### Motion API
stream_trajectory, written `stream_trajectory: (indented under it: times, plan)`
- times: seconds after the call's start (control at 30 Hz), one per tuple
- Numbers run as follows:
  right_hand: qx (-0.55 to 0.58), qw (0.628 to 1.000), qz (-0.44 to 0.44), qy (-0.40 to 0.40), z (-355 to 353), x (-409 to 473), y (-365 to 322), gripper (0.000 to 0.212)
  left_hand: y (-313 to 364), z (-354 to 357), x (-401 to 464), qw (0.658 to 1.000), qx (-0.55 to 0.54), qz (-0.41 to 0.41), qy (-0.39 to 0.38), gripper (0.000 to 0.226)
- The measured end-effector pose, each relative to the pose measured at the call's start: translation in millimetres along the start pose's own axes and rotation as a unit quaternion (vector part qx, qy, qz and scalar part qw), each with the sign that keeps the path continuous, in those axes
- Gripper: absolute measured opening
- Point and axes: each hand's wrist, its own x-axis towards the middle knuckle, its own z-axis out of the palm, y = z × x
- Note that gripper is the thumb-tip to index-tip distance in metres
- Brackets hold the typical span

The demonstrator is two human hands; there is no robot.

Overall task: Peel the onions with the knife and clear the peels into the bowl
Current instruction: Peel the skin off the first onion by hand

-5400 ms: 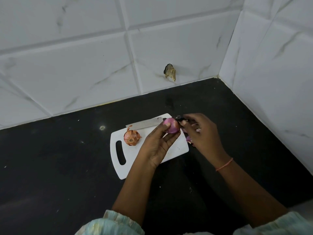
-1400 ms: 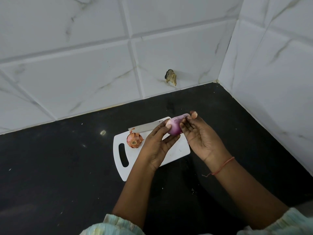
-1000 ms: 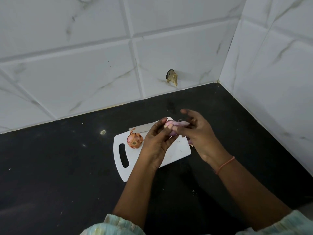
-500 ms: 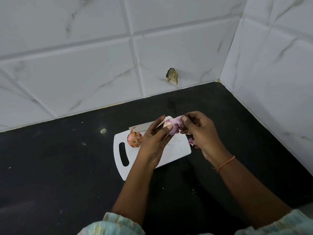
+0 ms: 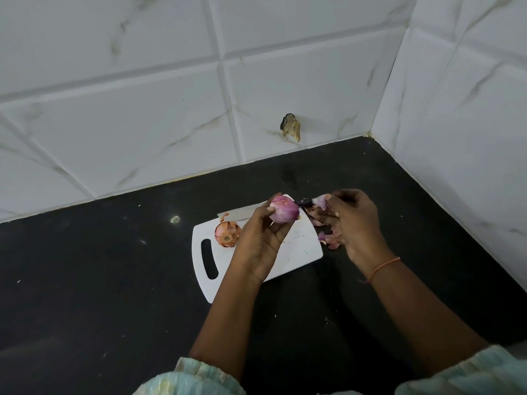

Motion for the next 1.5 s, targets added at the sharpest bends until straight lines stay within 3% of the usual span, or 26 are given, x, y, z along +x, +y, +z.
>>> stream_trajectory:
  times: [0.07,0.17,0.27,0.37,0.47,0.87,0.97,1.03,1.13,1.23,1.37,1.5]
  plan:
    - [-0.124,0.990,-0.050,0.032,-10,7,7,0.020,0,-1,-1,1.000,-0.004,-0.005,0.000,0.027]
    - [-0.261,0.963,-0.069,-0.008,-22,14,20,0.024,0,-1,-2,1.000,0.006,0.002,-0.008,0.025]
    - [-0.404,0.894,-0.191,-0.017,-21,14,28,0.031,-1,1,-4,0.999,0.036,0.024,-0.033,0.029]
    - [-0.326,0.886,-0.317,-0.087,-7,4,22,0.030,-2,1,-4,0.996,0.052,0.042,-0.056,0.043]
    - [-0.268,0.885,-0.343,-0.168,9,-9,13,0.032,-1,1,-4,0.995,0.051,0.045,-0.079,0.048]
    - [-0.223,0.893,-0.361,-0.151,7,-10,12,0.020,0,-4,-6,0.993,0.064,0.060,-0.081,0.045]
    - [-0.216,0.905,-0.345,-0.123,9,-12,11,0.010,1,-4,-7,0.993,0.053,0.058,-0.083,0.041]
    - [-0.164,0.934,-0.297,-0.113,11,-12,11,0.003,1,-2,-8,0.994,0.039,0.053,-0.083,0.037]
    - [-0.038,0.972,-0.202,-0.116,14,-17,6,0.011,1,0,-7,0.996,0.021,0.046,-0.079,0.045]
    - [0.002,0.979,-0.163,-0.120,13,-21,2,0.018,2,2,-7,0.997,0.008,0.035,-0.064,0.055]
    - [-0.067,0.959,-0.216,-0.169,11,-20,-2,0.021,3,2,-8,0.999,0.016,0.023,-0.047,0.052]
    - [-0.203,0.889,-0.341,-0.229,13,-19,-3,0.027,3,4,-9,0.998,0.033,0.030,-0.052,0.055]
